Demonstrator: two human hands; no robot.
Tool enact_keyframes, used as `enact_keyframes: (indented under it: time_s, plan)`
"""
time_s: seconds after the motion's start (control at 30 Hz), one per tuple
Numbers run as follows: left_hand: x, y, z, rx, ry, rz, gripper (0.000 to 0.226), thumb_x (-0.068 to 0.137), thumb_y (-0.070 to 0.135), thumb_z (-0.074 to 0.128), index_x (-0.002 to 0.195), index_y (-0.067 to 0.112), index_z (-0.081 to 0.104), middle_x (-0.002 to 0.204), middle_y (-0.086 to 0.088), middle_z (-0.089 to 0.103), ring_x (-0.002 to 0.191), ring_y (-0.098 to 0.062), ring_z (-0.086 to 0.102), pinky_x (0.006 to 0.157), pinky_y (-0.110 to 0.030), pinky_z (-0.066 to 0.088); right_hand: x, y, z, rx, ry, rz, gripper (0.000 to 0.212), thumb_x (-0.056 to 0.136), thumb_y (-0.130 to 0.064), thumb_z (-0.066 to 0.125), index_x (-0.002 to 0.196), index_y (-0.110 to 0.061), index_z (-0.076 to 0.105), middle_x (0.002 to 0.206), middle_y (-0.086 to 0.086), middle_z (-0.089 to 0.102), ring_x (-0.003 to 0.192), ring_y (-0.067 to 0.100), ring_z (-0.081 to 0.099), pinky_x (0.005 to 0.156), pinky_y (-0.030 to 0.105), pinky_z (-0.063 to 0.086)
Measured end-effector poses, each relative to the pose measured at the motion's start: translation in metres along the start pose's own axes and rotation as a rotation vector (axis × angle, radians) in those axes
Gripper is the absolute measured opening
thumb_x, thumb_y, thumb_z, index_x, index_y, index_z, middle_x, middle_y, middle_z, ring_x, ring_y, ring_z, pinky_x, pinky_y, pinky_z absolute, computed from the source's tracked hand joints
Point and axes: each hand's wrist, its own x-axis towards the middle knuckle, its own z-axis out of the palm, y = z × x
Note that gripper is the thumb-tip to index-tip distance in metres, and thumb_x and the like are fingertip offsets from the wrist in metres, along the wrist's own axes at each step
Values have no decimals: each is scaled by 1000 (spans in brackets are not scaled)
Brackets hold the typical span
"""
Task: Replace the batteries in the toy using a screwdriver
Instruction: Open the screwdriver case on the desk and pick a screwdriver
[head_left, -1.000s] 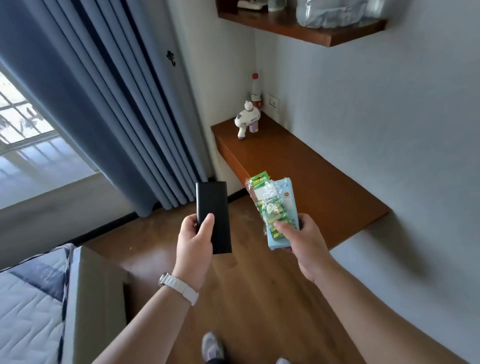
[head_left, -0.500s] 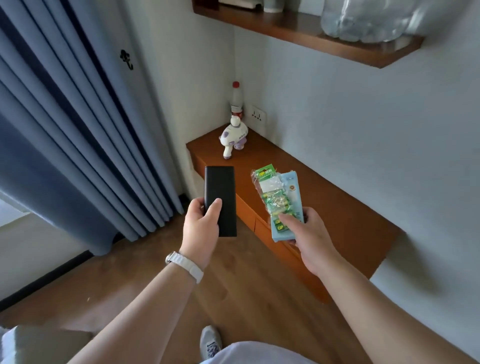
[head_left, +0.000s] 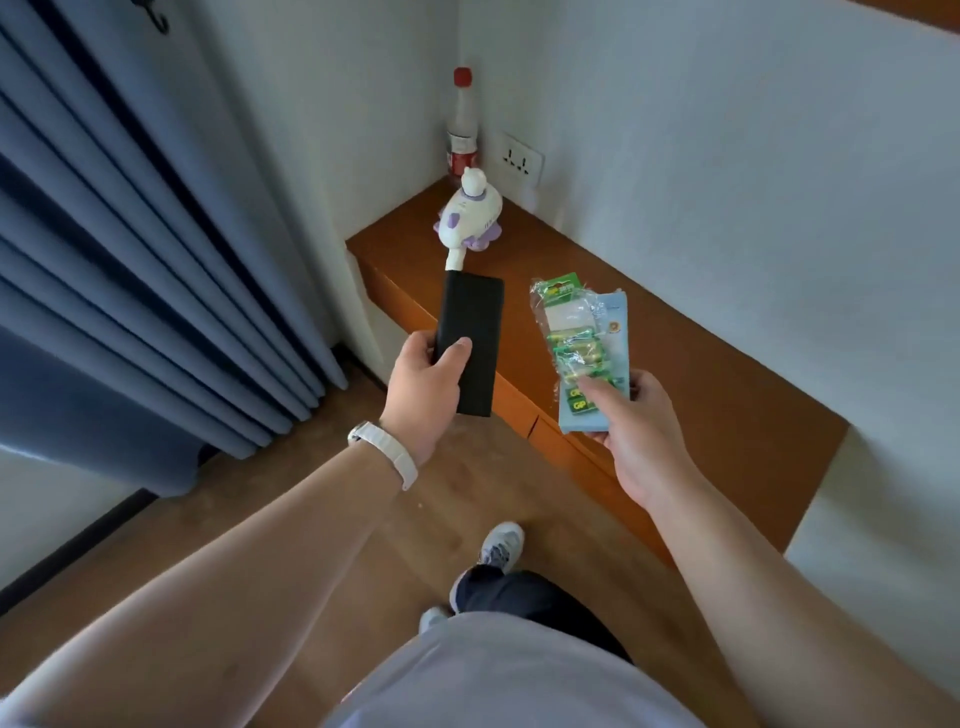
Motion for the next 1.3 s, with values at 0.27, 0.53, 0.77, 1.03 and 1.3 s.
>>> enact_keyframes:
  time_s: [0.27,0.53,0.77,1.03,1.3]
  plan:
    - [73,17,34,173,-50,-49,30,99,43,56,119,21,56,101,-2,68,83,-14,70,60,-25,57,80,2,9,41,27,109,39,83,-26,76,113,-15,54,107,7,68,92,20,72,78,37,60]
    - [137,31,76,309,-129,-56,31,99,45,54,121,23,54,103,-1,66,88,-18,69,65,-31,61,141,14,-3,-9,81,160,44,81,-24,79,113,-13,52,107,9,66,94,19,70,71,29,58]
    - [176,9,107,488,-282,-14,34,100,45,51,126,23,51,107,3,65,96,-14,65,74,-30,56,153,43,-33,-6,252,276,41,85,-24,75,115,-12,50,105,5,64,89,16,68,62,24,55]
    - [211,-16,135,558,-512,-36,21,101,39,52,116,25,53,108,2,63,96,-14,63,73,-29,53,160,73,-50,2,428,361,38,85,-25,75,114,-17,51,106,4,66,91,17,68,73,32,57]
    - [252,-32,149,675,-655,-84,18,103,33,51,115,19,51,108,-3,62,93,-17,61,78,-32,54,171,87,-44,-90,554,390,40,83,-31,77,111,-19,52,101,-2,65,84,10,65,70,28,54]
